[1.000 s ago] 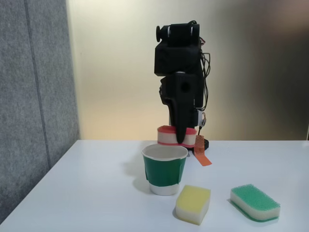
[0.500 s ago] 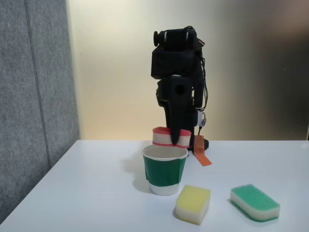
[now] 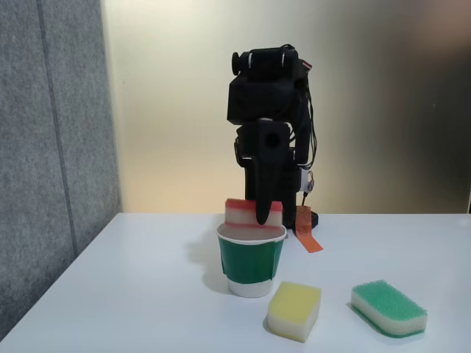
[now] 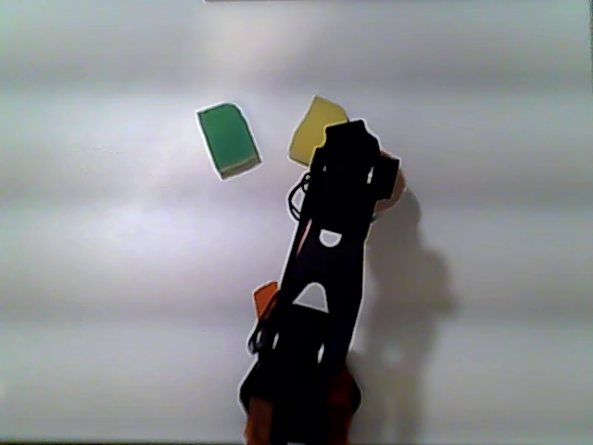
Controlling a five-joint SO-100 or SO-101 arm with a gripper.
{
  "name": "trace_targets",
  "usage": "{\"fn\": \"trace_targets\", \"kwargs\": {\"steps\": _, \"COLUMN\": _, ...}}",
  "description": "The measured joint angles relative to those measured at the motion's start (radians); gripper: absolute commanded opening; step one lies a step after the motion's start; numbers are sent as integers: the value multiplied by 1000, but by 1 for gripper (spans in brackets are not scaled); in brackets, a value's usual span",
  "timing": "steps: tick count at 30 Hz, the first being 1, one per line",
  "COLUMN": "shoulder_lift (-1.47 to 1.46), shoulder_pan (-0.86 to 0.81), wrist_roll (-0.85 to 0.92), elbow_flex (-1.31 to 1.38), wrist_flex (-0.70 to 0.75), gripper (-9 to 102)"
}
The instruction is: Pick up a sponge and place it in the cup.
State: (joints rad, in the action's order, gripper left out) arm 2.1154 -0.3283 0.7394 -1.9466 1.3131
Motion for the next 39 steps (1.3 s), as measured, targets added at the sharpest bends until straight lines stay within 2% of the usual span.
{"fn": "trace_targets", "kwargs": {"steps": 1, "shoulder_lift": 0, "shoulder_pan": -3, "wrist_roll": 6, "elbow_flex": 0, "wrist_flex": 0, "gripper": 27}}
{"fn": "trace_targets", "kwargs": {"steps": 3, "shoulder_lift": 5, "shoulder_pan": -8, "wrist_roll": 6, "elbow_flex": 0, "wrist_flex": -6, "gripper": 38}}
{"fn": "trace_targets", "kwargs": {"steps": 5, "shoulder_lift": 12, "shoulder_pan": -9, "wrist_roll": 15, "elbow_flex": 0, "wrist_flex": -17, "gripper": 40}}
{"fn": "trace_targets", "kwargs": {"steps": 7, "shoulder_lift": 17, "shoulder_pan": -3, "wrist_roll": 23, "elbow_flex": 0, "wrist_flex": -26, "gripper": 36}}
{"fn": "trace_targets", "kwargs": {"steps": 10, "shoulder_lift": 18, "shoulder_pan": -3, "wrist_roll": 17, "elbow_flex": 0, "wrist_flex": -23, "gripper": 24}}
{"fn": "trace_targets", "kwargs": {"steps": 14, "shoulder_lift": 34, "shoulder_pan": -3, "wrist_roll": -3, "elbow_flex": 6, "wrist_flex": 41, "gripper": 1}}
{"fn": "trace_targets", "kwargs": {"steps": 19, "shoulder_lift": 44, "shoulder_pan": 11, "wrist_roll": -32, "elbow_flex": 86, "wrist_flex": 140, "gripper": 0}}
{"fn": "trace_targets", "kwargs": {"steps": 25, "shoulder_lift": 169, "shoulder_pan": 66, "wrist_roll": -169, "elbow_flex": 100, "wrist_flex": 244, "gripper": 0}}
{"fn": "trace_targets", "kwargs": {"steps": 32, "shoulder_lift": 420, "shoulder_pan": 187, "wrist_roll": -434, "elbow_flex": -156, "wrist_flex": 186, "gripper": 0}}
{"fn": "trace_targets", "kwargs": {"steps": 39, "shoulder_lift": 603, "shoulder_pan": 233, "wrist_roll": -528, "elbow_flex": -399, "wrist_flex": 38, "gripper": 0}}
